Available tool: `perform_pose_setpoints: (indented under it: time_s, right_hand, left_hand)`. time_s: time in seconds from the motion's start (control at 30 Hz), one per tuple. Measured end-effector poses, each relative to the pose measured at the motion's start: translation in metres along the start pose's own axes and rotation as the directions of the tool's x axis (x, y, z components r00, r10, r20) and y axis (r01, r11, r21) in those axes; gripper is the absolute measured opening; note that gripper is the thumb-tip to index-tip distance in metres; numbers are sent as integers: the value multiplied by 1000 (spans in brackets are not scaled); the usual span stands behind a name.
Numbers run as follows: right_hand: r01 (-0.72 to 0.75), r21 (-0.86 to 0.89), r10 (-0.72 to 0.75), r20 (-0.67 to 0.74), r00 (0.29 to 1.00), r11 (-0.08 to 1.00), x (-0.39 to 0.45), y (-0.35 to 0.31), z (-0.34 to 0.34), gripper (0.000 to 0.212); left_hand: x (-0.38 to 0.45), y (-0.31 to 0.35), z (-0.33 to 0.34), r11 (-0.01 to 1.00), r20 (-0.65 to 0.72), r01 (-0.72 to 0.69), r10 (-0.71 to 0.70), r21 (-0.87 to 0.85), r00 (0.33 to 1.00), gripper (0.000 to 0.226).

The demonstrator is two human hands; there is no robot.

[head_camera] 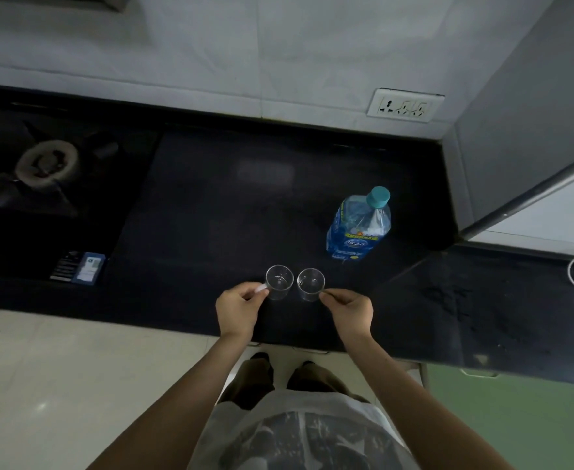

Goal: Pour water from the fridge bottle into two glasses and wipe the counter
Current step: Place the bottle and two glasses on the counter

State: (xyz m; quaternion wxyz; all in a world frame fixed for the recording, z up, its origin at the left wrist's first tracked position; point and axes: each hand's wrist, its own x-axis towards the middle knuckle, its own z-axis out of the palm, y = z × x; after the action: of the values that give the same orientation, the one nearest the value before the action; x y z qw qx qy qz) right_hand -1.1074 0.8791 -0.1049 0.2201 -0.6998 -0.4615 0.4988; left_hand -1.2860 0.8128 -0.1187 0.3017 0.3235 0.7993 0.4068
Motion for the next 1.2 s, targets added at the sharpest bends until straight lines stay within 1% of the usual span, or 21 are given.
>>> perform_pose_setpoints:
  time_s: [0.13,0.3,0.33,0.4,0.47,0.5,0.57,0.63,0.73,0.83,0.93,1.07,1.2]
  right_hand:
    - [24,-65,-23,24,999,998,0,2,-2,9]
    - [76,-142,-67,68,995,987,0,2,-3,9]
    - [85,-167,-73,78,994,982,0,2,-3,13]
    - [131,-259,-107,106,989,957,-1,2,-4,36]
    - [253,-397,-207,154,966,883,0,2,-6,61]
    - [320,-451,-261,190,947,833,0,0,-8,70]
    - [424,-513,-329,269,905,746,2,-6,-9,80]
    - [477,-540,-346,331,878,694,6,-13,-8,85]
    - [523,-567,-350,392,851,636,11,-21,-4,85]
    - [545,-584,-348,423,837,601,15,-24,-2,77]
    - [554,-588,-357,425,832,589,17,-22,0,67]
    - [501,-585,-367,341,865,638,17,-19,7,55]
    - [434,-578,-347,262,901,691,15,-18,15,54]
  left_hand:
    - [0,-4,2,997,46,-7,4,72,999,7]
    - [-4,-10,-1,986,133,-79,59,144,989,4]
    - [-5,-10,-2,985,157,-84,60,152,986,6]
    - [-6,-12,-5,977,191,-101,64,189,980,18]
    - [-5,-9,-9,962,197,-116,68,246,978,40]
    - [-4,-6,-11,952,209,-138,81,272,975,50]
    - [-1,2,-14,917,274,-229,141,325,952,67]
    - [5,11,-15,862,362,-333,192,382,912,77]
    - [16,20,-11,791,478,-409,171,455,862,81]
    - [22,21,-7,761,525,-439,154,477,837,74]
    - [25,20,-3,773,493,-427,172,469,853,65]
    - [25,21,2,788,423,-396,192,472,886,53]
    - [22,23,9,807,350,-340,178,483,920,52]
